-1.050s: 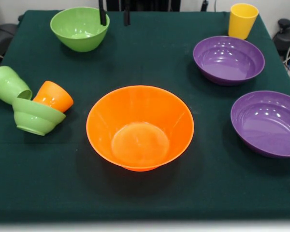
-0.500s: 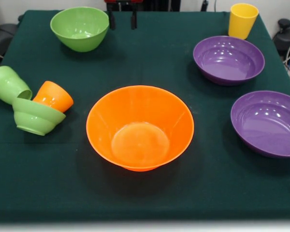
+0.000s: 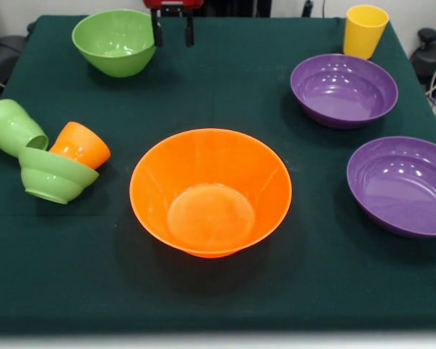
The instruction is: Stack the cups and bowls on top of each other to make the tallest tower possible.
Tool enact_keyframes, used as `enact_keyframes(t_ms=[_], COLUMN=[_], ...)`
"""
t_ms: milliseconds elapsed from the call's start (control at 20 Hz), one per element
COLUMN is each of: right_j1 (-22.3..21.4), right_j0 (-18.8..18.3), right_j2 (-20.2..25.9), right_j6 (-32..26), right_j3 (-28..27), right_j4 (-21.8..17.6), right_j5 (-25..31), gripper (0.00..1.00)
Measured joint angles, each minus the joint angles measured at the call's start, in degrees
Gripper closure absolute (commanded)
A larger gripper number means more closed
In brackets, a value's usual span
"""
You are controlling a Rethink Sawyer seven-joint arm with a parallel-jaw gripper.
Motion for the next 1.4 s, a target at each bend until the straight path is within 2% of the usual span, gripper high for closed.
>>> enact_keyframes(t_ms=[200, 500, 900, 1400], right_j1=[-1.27, -4.35, -8.00, -6.95], right_j0=[-1.98, -3.04, -7.26, -7.75], right_j2=[0.21, 1.03, 6.51, 7.52], right_j6=[0.00, 0.00, 0.00, 0.00], right_j3=[0.31, 0.98, 3.37, 3.53], right_j4=[-0.01, 0.00, 0.58, 0.56], right_j5=[0.00, 0.00, 0.01, 0.01], gripper=[0.00, 0.00, 0.00, 0.00])
